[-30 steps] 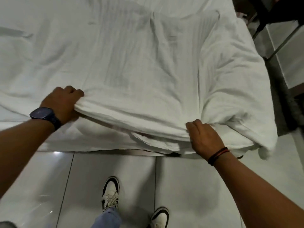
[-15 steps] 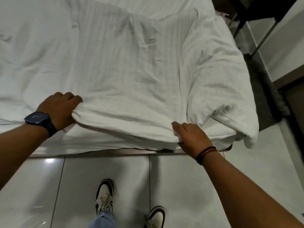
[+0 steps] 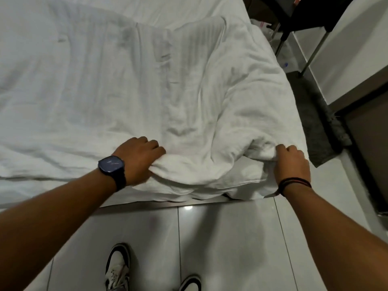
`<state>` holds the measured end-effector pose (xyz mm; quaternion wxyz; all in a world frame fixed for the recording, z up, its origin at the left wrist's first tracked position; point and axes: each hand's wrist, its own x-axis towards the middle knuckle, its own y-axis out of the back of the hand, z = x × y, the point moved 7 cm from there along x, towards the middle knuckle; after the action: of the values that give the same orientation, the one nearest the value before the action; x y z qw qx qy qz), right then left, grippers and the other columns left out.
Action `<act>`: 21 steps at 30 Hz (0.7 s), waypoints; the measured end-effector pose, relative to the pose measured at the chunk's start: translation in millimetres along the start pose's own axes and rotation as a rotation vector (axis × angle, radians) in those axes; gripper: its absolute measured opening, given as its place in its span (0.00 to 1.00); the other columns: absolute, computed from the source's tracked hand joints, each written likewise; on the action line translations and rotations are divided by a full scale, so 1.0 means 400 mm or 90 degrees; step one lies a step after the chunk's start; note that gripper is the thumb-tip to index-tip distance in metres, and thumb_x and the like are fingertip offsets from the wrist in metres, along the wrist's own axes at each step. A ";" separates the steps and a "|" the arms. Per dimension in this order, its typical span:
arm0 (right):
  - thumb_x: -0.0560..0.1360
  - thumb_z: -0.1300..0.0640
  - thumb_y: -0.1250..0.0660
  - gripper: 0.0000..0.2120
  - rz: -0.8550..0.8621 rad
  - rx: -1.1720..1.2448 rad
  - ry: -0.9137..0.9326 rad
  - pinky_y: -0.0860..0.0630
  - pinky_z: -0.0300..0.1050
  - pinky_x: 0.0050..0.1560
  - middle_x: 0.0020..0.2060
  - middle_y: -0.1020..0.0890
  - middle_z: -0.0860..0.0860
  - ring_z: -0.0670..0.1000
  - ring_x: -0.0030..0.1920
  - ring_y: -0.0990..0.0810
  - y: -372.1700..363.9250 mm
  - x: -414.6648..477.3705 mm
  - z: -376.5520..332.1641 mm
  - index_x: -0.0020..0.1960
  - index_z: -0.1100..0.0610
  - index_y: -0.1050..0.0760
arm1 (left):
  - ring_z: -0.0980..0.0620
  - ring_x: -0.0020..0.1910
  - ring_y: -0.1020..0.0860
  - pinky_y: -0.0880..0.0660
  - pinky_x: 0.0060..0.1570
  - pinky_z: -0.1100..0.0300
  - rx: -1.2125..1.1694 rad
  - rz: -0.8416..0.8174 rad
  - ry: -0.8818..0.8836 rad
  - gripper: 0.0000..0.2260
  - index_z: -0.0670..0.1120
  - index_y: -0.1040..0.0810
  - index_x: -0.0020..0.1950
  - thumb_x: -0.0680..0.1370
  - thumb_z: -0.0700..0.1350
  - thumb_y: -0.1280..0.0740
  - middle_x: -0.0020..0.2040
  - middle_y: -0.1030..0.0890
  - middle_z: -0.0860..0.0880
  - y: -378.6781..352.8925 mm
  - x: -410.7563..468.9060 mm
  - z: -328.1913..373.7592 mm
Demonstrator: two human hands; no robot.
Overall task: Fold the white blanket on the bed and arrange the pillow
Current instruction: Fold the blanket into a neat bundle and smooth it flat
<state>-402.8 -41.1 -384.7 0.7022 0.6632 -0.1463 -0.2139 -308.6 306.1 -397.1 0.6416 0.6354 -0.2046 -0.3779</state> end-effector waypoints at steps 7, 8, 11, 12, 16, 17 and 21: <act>0.63 0.70 0.33 0.21 0.175 0.042 0.000 0.30 0.62 0.47 0.53 0.27 0.69 0.69 0.52 0.27 -0.004 -0.086 0.109 0.57 0.66 0.28 | 0.43 0.33 0.22 0.26 0.32 0.57 0.008 0.060 -0.088 0.27 0.47 0.21 0.53 0.57 0.52 0.21 0.40 0.21 0.47 -0.018 -0.060 -0.014; 0.61 0.67 0.32 0.25 0.163 0.037 0.078 0.31 0.61 0.50 0.56 0.27 0.68 0.69 0.55 0.27 -0.010 -0.084 0.075 0.58 0.64 0.28 | 0.43 0.31 0.23 0.27 0.30 0.57 0.028 0.079 -0.095 0.29 0.47 0.21 0.54 0.56 0.53 0.21 0.39 0.21 0.47 -0.021 -0.055 0.004; 0.59 0.61 0.31 0.29 0.064 0.029 0.214 0.31 0.63 0.56 0.58 0.24 0.61 0.64 0.58 0.26 -0.054 -0.088 -0.013 0.61 0.60 0.27 | 0.44 0.29 0.23 0.29 0.26 0.59 -0.004 0.089 -0.071 0.27 0.47 0.23 0.52 0.56 0.48 0.21 0.37 0.22 0.48 -0.040 -0.043 0.024; 0.60 0.59 0.31 0.27 0.056 0.044 0.198 0.31 0.62 0.56 0.55 0.23 0.59 0.63 0.57 0.25 -0.055 -0.087 -0.019 0.60 0.58 0.26 | 0.43 0.30 0.22 0.28 0.27 0.58 -0.028 0.073 -0.070 0.25 0.48 0.24 0.52 0.57 0.47 0.23 0.38 0.21 0.48 -0.047 -0.040 0.025; 0.66 0.40 0.40 0.23 0.097 0.094 0.232 0.30 0.51 0.43 0.40 0.21 0.54 0.60 0.41 0.23 0.000 -0.065 -0.041 0.51 0.56 0.24 | 0.49 0.46 0.21 0.25 0.45 0.56 -0.076 -0.186 -0.012 0.32 0.57 0.34 0.59 0.61 0.71 0.34 0.49 0.23 0.56 -0.056 -0.011 -0.008; 0.68 0.36 0.42 0.26 0.092 0.107 0.262 0.30 0.49 0.39 0.38 0.21 0.53 0.59 0.38 0.23 0.018 -0.050 -0.050 0.51 0.56 0.24 | 0.53 0.45 0.23 0.27 0.45 0.58 -0.091 -0.247 0.012 0.37 0.61 0.36 0.59 0.56 0.77 0.36 0.48 0.25 0.60 -0.048 -0.007 -0.019; 0.71 0.31 0.47 0.29 0.096 0.158 0.292 0.28 0.43 0.31 0.35 0.19 0.49 0.54 0.35 0.19 0.107 0.054 -0.122 0.53 0.53 0.25 | 0.62 0.41 0.27 0.30 0.42 0.63 -0.186 -0.205 0.061 0.40 0.64 0.35 0.62 0.55 0.84 0.44 0.44 0.27 0.64 0.047 0.047 -0.077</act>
<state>-355.5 -8.0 -347.8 0.6444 0.7624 -0.0575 0.0139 -269.7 310.9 -386.2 0.6674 0.5775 -0.0130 -0.4701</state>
